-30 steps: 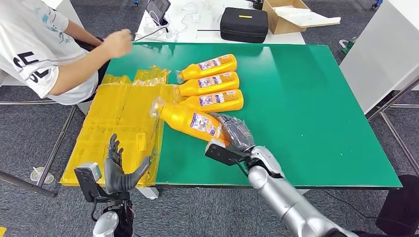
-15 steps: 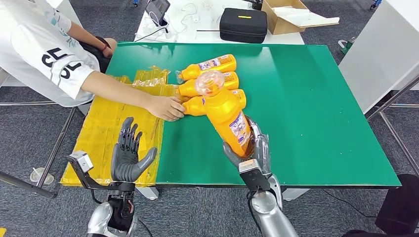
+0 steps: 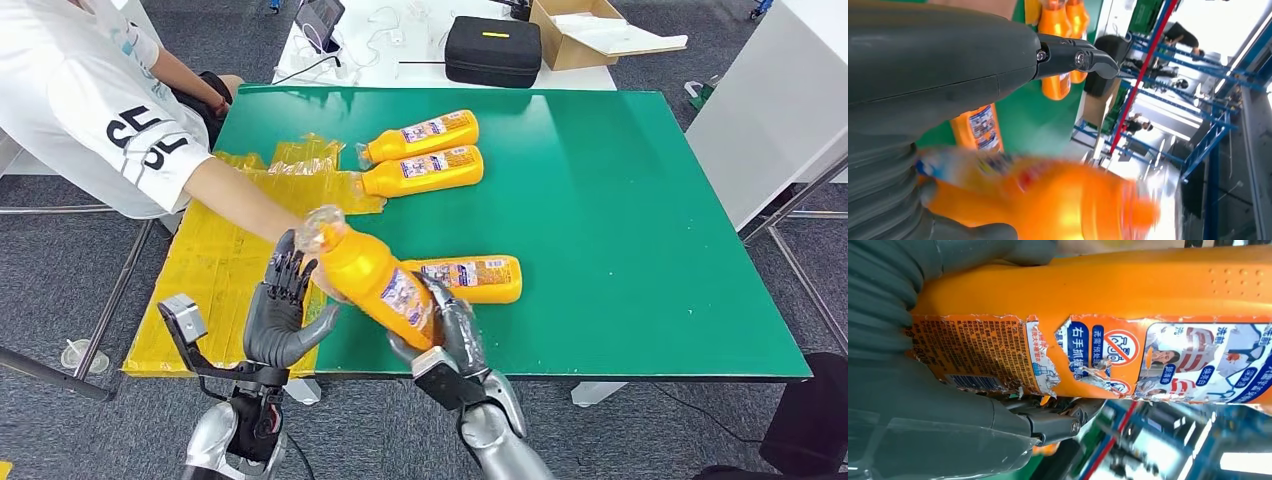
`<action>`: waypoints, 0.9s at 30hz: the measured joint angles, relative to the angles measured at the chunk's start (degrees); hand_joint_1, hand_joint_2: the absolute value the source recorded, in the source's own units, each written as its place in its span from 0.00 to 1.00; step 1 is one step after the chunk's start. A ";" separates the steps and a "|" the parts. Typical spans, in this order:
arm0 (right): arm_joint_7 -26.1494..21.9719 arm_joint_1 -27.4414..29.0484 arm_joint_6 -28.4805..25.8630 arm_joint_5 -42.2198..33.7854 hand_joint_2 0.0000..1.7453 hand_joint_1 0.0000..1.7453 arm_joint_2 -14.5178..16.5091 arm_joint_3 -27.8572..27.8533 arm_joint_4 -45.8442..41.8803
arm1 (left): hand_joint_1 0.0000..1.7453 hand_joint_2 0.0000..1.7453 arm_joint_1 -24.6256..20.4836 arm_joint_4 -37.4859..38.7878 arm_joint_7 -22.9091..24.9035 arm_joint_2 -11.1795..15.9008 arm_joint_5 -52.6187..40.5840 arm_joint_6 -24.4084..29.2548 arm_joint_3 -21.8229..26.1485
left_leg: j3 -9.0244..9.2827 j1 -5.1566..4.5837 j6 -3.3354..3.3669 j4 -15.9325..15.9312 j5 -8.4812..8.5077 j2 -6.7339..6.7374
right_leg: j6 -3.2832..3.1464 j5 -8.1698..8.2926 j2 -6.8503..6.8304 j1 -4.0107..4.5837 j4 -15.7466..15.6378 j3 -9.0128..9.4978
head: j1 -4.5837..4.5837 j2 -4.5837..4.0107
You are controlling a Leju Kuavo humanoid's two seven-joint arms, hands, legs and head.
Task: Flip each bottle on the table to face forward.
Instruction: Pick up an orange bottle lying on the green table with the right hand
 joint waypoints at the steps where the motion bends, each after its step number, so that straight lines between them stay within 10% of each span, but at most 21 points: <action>1: 0.34 -0.54 -0.04 0.34 1.00 1.00 0.37 0.76 1.31 | 0.00 1.00 -0.20 0.27 0.09 0.04 -0.11 -0.13 -0.23 | 0.00 0.00 0.00 0.00 0.01 0.01 | 0.00 0.00 0.00 0.00 0.00 0.00 | 0.00 0.00; 17: 1.86 -4.21 -0.66 1.88 1.00 1.00 2.49 5.73 12.19 | 0.01 1.00 -1.76 3.27 1.16 1.20 -1.20 -3.55 -1.89 | -0.01 0.00 0.00 0.00 0.01 0.01 | 0.00 0.00 0.00 0.00 0.00 0.00 | 0.01 0.00; 22: 1.97 -4.27 -0.83 1.89 1.00 1.00 2.60 5.91 13.16 | 1.00 1.00 -2.21 4.41 1.04 1.89 -4.18 -3.66 -2.14 | -0.01 0.00 0.00 0.00 0.01 0.00 | 0.00 0.00 0.00 0.00 0.00 0.00 | 0.01 0.00; 27: 2.20 -4.26 -1.03 1.72 1.00 1.00 2.62 6.09 13.86 | 1.00 1.00 -2.54 5.50 0.53 2.29 -7.15 -1.95 -2.41 | -0.02 -0.01 0.00 0.00 0.01 0.00 | 0.00 0.00 -0.01 -0.01 0.00 0.00 | 0.02 0.01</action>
